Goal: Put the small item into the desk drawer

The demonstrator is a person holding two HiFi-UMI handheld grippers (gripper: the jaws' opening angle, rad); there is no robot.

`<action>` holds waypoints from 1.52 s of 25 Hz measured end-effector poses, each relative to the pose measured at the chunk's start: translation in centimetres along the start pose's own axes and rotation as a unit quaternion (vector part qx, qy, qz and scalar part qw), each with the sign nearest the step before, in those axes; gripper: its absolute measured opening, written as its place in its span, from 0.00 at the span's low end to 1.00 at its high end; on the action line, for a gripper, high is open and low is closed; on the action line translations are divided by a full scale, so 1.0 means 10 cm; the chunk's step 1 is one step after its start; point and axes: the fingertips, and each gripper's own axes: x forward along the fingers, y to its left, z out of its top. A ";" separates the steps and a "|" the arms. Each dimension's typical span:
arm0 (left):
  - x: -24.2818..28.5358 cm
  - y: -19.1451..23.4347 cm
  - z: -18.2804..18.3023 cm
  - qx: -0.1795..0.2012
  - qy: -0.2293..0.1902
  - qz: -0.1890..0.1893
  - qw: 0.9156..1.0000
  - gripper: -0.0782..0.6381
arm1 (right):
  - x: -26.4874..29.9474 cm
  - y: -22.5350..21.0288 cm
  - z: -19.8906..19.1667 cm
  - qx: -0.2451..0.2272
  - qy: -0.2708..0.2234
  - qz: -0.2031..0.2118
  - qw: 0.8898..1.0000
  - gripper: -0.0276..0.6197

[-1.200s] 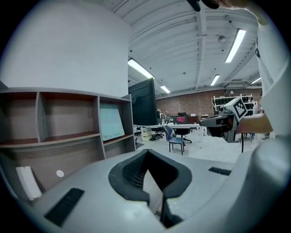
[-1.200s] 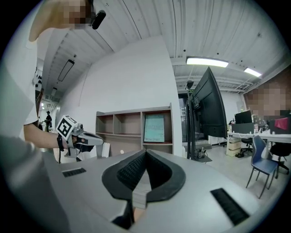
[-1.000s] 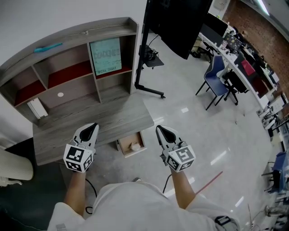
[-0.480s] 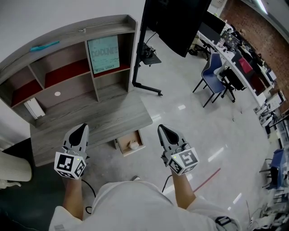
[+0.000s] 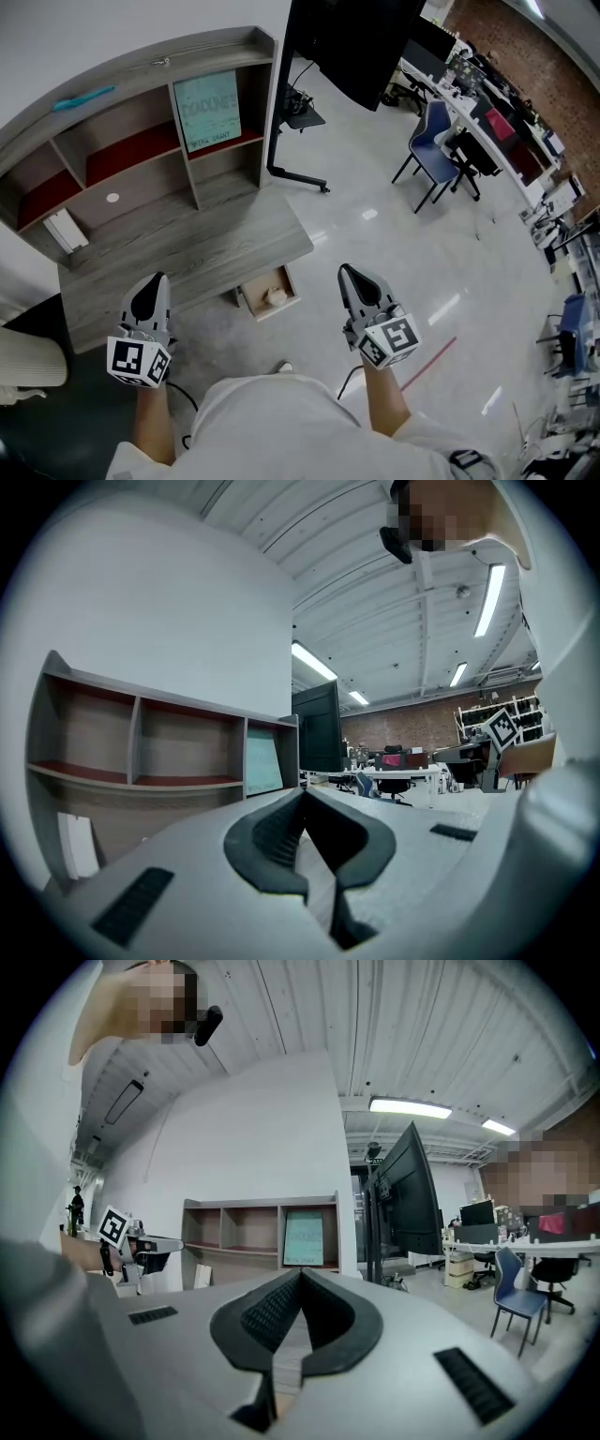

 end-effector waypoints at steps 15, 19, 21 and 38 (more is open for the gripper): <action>-0.61 0.16 -0.17 -0.013 0.006 -0.007 1.000 0.12 | -0.33 0.45 -0.15 0.008 0.024 -0.052 0.998 0.04; -0.68 0.16 -0.21 -0.011 0.005 -0.025 1.000 0.12 | -0.32 0.69 -0.21 0.009 0.030 -0.052 0.998 0.04; -0.76 0.16 -0.23 -0.011 0.004 -0.030 0.999 0.12 | -0.32 0.82 -0.23 0.013 0.031 -0.050 0.998 0.04; -1.06 0.05 -0.20 -0.006 -0.001 -0.048 0.999 0.12 | -0.38 1.22 -0.22 0.012 0.038 -0.029 0.999 0.04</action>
